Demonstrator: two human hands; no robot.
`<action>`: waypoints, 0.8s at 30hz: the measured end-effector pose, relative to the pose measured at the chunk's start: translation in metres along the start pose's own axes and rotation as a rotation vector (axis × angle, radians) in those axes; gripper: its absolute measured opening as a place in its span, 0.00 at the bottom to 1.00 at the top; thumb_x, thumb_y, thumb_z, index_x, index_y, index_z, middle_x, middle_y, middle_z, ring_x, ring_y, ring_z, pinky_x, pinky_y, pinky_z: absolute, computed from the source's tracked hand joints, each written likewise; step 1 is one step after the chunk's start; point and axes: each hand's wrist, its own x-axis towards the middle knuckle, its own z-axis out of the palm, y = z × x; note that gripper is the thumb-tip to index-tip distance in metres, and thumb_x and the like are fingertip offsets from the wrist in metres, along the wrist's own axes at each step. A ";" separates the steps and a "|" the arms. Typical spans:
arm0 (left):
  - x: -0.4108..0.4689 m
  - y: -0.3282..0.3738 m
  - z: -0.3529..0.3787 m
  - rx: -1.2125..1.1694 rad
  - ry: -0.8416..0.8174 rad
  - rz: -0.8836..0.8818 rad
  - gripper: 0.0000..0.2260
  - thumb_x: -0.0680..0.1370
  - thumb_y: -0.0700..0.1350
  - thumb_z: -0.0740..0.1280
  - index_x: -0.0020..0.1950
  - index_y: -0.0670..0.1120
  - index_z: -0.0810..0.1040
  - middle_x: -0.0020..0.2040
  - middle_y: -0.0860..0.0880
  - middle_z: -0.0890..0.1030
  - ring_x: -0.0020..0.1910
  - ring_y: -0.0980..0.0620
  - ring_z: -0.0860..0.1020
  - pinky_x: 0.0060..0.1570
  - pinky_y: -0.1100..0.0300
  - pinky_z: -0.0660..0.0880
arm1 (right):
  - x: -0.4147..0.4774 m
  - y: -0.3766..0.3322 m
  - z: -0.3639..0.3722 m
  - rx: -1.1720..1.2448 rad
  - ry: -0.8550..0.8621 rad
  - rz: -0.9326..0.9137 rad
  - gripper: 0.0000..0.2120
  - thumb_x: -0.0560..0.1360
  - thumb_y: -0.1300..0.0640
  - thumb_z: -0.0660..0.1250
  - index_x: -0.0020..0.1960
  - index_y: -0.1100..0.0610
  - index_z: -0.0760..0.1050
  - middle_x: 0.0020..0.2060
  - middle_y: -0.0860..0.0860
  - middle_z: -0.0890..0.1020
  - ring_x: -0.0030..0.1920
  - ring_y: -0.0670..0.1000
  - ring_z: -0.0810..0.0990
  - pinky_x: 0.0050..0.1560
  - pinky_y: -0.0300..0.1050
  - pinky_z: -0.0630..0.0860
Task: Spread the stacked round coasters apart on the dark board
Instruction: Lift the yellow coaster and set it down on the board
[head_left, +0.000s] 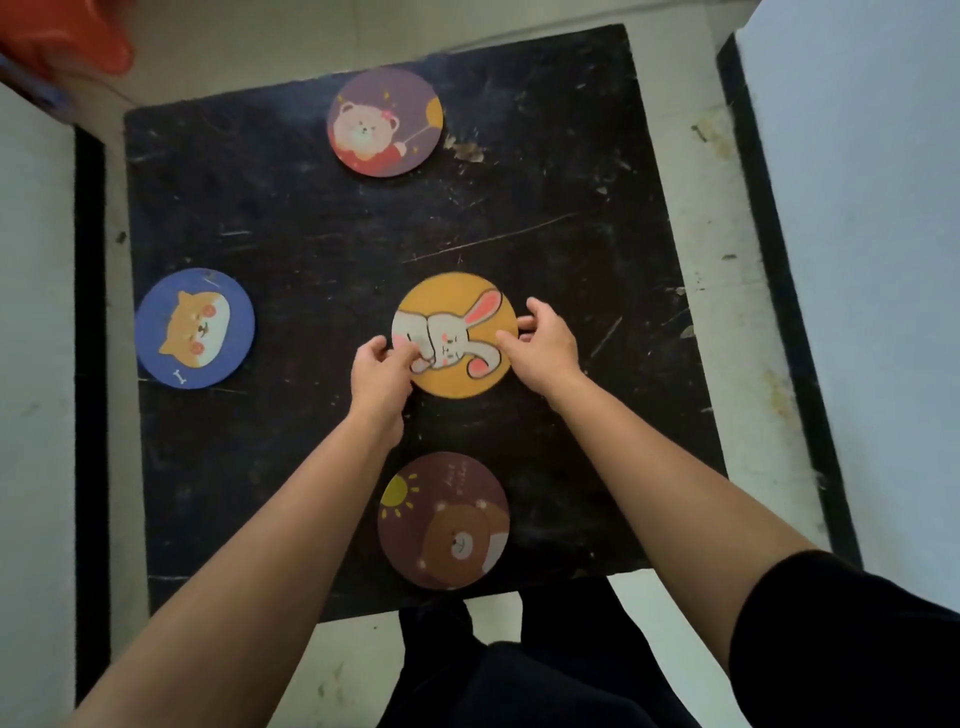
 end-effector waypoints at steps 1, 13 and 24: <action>-0.005 -0.006 -0.003 0.020 -0.003 -0.010 0.20 0.79 0.46 0.68 0.70 0.48 0.72 0.51 0.53 0.82 0.46 0.58 0.80 0.37 0.62 0.74 | -0.005 0.004 -0.001 0.011 -0.017 0.030 0.29 0.76 0.52 0.70 0.75 0.54 0.66 0.58 0.51 0.79 0.57 0.50 0.78 0.61 0.50 0.77; -0.099 0.005 -0.056 -0.113 -0.147 0.180 0.06 0.79 0.39 0.64 0.54 0.43 0.79 0.45 0.47 0.85 0.31 0.62 0.82 0.24 0.69 0.73 | -0.134 -0.006 -0.020 0.256 0.139 -0.074 0.09 0.77 0.54 0.68 0.57 0.51 0.77 0.47 0.46 0.81 0.50 0.47 0.80 0.43 0.38 0.77; -0.191 0.002 -0.052 -0.072 -0.332 0.329 0.05 0.80 0.45 0.64 0.53 0.48 0.80 0.47 0.50 0.86 0.39 0.59 0.84 0.28 0.69 0.75 | -0.230 0.015 -0.073 0.376 0.363 -0.203 0.08 0.78 0.53 0.67 0.57 0.50 0.78 0.49 0.50 0.82 0.51 0.51 0.82 0.48 0.47 0.81</action>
